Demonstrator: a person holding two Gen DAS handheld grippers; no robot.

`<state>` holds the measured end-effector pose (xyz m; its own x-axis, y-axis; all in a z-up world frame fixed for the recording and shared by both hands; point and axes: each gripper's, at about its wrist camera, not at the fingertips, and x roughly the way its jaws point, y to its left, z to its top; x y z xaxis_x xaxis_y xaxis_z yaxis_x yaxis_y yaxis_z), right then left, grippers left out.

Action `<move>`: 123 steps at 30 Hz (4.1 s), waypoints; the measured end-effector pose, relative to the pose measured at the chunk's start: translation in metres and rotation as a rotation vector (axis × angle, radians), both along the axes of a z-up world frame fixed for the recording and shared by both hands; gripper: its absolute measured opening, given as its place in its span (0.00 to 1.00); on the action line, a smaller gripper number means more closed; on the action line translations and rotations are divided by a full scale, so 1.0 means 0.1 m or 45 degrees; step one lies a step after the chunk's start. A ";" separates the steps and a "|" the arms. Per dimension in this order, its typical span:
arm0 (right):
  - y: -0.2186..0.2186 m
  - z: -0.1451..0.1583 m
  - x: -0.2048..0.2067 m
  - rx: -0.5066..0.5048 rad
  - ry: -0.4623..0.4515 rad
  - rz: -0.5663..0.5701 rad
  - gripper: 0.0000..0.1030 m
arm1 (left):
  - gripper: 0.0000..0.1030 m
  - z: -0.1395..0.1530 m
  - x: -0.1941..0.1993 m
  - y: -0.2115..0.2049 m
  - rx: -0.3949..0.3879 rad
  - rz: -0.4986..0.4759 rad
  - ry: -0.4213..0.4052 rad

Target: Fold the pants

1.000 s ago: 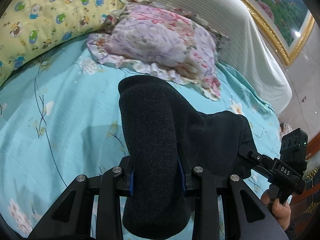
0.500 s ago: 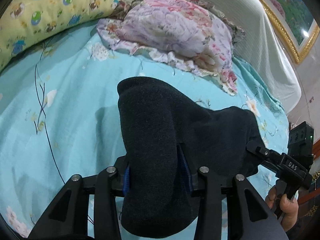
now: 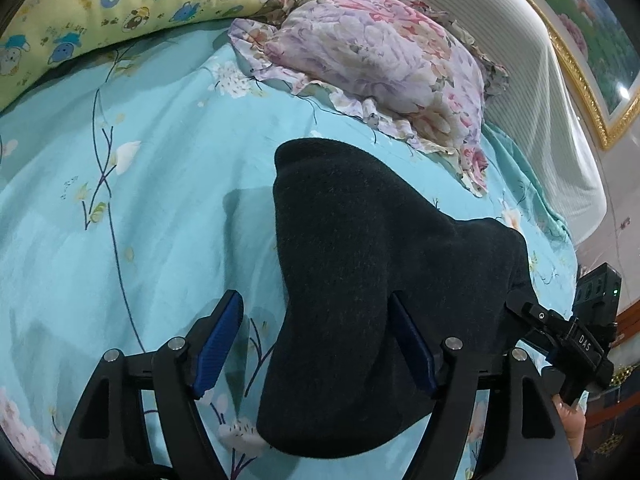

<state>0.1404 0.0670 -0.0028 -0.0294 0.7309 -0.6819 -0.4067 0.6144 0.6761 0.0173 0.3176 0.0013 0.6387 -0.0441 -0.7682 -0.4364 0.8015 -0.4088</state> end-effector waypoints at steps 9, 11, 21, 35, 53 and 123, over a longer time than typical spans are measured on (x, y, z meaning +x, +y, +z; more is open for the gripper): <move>-0.02 0.14 -0.07 -0.028 -0.070 0.018 0.85 | 0.73 0.11 -0.15 -0.07 0.039 0.022 -0.007; -0.02 0.18 -0.10 -0.028 -0.086 0.024 0.86 | 0.73 0.16 -0.21 -0.11 0.058 0.027 -0.019; -0.06 0.40 -0.31 0.010 -0.221 0.077 0.91 | 0.73 0.23 -0.38 -0.33 0.091 0.020 -0.027; -0.13 0.69 -0.70 0.026 -0.495 0.182 0.94 | 0.77 0.25 -0.62 -0.61 0.207 0.024 -0.024; -0.09 0.63 -1.09 0.018 -0.632 0.306 0.97 | 0.80 0.07 -0.76 -0.86 0.358 0.018 0.062; 0.06 0.49 -1.20 0.000 -0.641 0.257 0.99 | 0.82 -0.09 -0.70 -0.88 0.524 0.056 0.089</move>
<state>0.0208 0.0725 0.0462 0.1608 0.7446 -0.6478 -0.7901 0.4905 0.3676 -0.0531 0.2300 -0.0079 0.5787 0.3015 -0.7577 -0.4891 0.8718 -0.0267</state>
